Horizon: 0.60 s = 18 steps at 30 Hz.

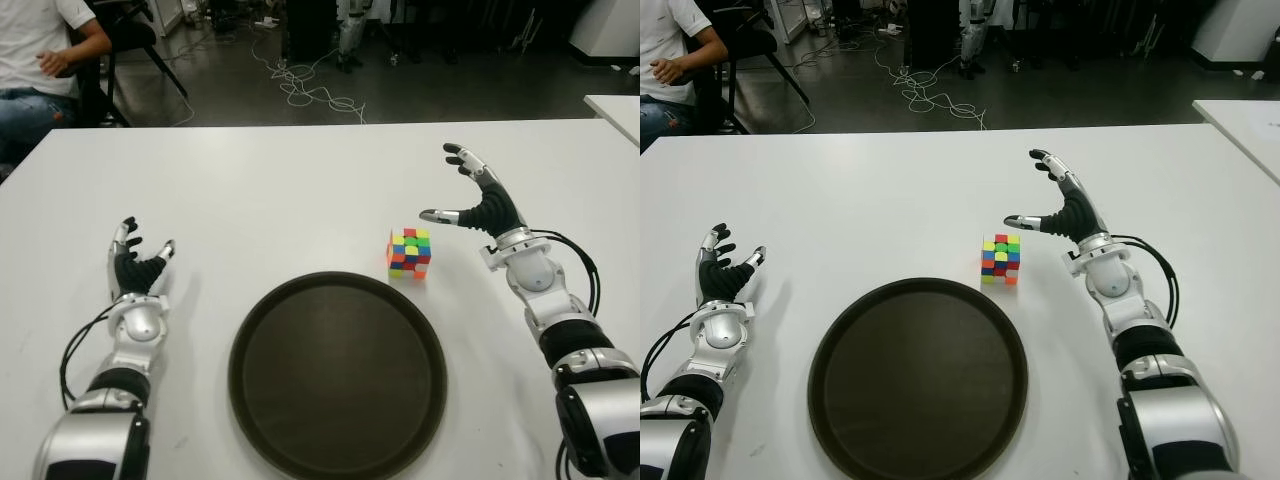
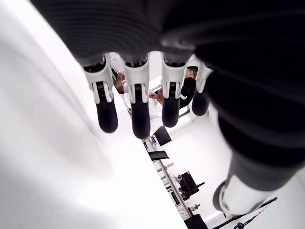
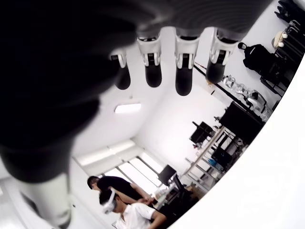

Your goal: Pick up the Rubik's Cube and put it in the plate

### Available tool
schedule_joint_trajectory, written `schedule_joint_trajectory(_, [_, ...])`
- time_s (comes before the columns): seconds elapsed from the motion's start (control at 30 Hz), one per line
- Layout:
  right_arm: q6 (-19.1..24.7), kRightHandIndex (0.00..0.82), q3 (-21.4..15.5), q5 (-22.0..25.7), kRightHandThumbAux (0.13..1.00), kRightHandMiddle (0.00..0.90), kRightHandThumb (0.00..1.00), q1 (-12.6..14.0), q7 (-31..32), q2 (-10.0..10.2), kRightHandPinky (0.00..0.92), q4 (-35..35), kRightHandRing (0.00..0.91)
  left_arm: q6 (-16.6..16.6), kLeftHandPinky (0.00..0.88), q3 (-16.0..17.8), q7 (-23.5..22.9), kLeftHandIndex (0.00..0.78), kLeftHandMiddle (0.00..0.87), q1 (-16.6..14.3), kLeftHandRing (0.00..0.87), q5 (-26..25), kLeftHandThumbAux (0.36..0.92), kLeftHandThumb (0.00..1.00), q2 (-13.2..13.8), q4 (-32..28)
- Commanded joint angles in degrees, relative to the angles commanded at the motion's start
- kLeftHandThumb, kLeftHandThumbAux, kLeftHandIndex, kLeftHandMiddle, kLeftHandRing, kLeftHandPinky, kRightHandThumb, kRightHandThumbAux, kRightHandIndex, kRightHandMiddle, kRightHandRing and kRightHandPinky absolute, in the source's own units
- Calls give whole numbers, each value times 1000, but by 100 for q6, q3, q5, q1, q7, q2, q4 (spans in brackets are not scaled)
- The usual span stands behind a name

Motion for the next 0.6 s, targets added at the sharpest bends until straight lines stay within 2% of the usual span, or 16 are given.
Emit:
schedule_joint_trajectory(0.1, [146, 128, 144, -242, 681, 93, 0, 13, -41, -111, 123, -128, 116, -16, 264, 4, -9, 120, 194, 6, 225, -14, 725, 67, -6, -9])
schedule_joint_trajectory(0.27, [473, 141, 305, -487, 694, 87, 0, 85, -34, -209, 153, -489, 117, -25, 234, 13, -23, 115, 176, 12, 198, -36, 724, 64, -12, -16])
schedule_joint_trajectory(0.43, [1145, 108, 535, -869, 686, 85, 0, 354, 149, -350, 157, -1590, 119, 20, 196, -1, 3, 108, 154, 9, 171, -17, 719, 54, -9, -4])
schedule_joint_trajectory(0.6, [1588, 73, 623, -1015, 676, 75, 0, 503, 369, -454, 148, -2156, 112, 38, 189, -18, 18, 107, 149, 1, 165, -2, 713, 48, -7, 7])
